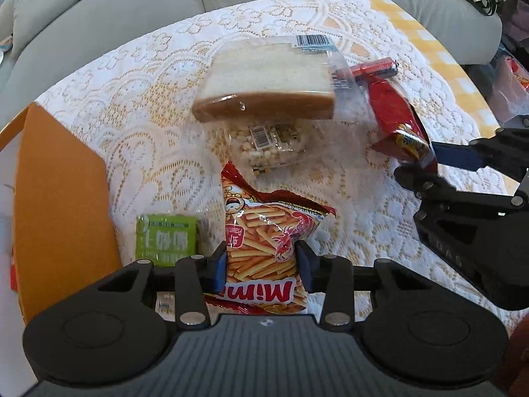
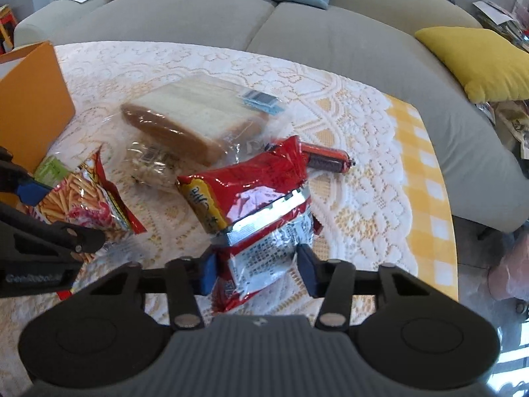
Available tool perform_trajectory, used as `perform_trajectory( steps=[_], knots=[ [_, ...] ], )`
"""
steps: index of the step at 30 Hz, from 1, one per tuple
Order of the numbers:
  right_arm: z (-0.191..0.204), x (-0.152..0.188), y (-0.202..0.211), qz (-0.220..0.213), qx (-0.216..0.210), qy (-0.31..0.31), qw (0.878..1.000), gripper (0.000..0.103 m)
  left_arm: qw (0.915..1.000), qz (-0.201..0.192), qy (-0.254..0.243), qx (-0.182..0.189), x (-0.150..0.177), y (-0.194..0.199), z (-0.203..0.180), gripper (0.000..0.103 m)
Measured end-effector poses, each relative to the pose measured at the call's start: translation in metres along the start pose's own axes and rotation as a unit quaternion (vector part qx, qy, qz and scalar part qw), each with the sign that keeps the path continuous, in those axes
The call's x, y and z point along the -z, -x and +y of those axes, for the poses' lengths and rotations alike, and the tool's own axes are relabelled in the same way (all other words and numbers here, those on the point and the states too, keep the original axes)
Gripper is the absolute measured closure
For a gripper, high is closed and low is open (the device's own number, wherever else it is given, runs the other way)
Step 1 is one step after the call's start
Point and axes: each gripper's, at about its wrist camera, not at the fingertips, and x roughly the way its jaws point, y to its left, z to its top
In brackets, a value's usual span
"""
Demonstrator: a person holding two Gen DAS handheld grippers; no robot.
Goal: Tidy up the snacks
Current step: 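Lift both bags and carry them over the box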
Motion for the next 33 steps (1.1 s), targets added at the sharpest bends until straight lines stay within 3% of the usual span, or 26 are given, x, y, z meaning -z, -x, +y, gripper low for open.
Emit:
perform_trajectory(
  steps=[8,12,33],
  knots=[
    [0.004,0.008,0.024,-0.012,-0.001,0.022,1.000,0.073,0.9993,0.001,0.030,0.023,0.012,0.026,0.007,0.057],
    [0.005,0.013,0.043,-0.024,-0.001,0.024,0.999,0.076,0.9992,0.003,0.036,0.017,0.019,0.037,0.007,0.057],
    [0.021,0.035,0.125,-0.043,-0.115,-0.031,0.992,0.083,0.9972,-0.014,0.058,0.046,0.055,0.088,0.014,0.057]
  ],
)
